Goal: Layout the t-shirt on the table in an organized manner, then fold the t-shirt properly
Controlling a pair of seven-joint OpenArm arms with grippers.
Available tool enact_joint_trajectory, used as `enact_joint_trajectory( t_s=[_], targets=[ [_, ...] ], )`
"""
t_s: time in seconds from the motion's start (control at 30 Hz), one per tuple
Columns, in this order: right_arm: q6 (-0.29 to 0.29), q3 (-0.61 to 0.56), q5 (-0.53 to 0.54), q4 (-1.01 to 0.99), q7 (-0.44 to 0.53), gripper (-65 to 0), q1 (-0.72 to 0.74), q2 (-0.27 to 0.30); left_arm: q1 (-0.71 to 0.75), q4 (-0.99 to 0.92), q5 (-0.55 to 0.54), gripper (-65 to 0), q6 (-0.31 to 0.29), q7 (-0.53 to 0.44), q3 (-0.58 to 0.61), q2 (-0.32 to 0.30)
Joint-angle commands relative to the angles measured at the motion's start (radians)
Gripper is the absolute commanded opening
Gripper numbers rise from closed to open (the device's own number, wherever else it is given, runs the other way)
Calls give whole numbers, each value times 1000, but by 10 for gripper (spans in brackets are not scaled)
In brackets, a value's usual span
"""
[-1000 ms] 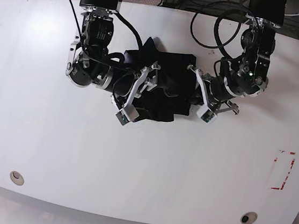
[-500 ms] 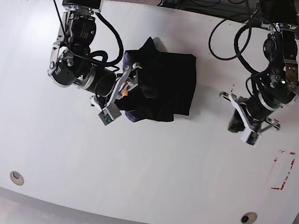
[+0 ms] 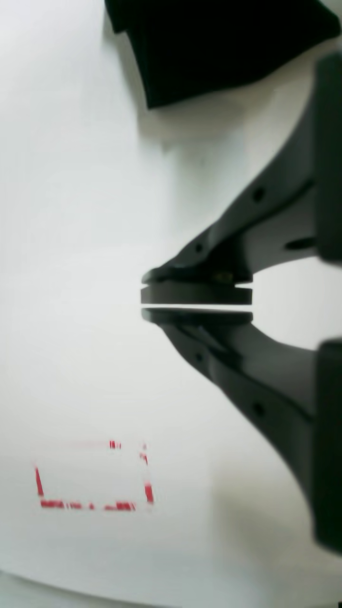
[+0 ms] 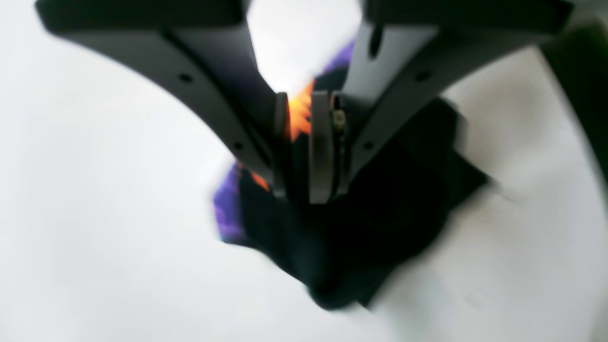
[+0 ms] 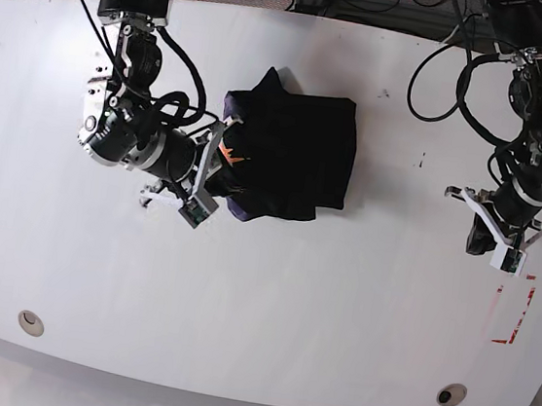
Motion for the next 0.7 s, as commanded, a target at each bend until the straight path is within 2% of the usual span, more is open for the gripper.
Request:
enact_joint_trajectory(
  t_s=[0.0, 0.17, 0.37, 0.67],
  targets=[
    [2, -80, -32, 58, 23, -585, 19, 35, 11, 17, -8, -650, 1, -17, -21, -12],
    [2, -187, -101, 64, 54, -587, 16, 64, 24, 17, -8, -650, 1, -17, -46, -12],
    [2, -292, -196, 58, 152, -587, -22, 104, 43, 17, -8, -650, 1, -17, -73, -12],
    [2, -364, -331, 50, 161, -587, -48, 101, 61, 17, -8, -650, 1, -17, -79, -15]
  ],
)
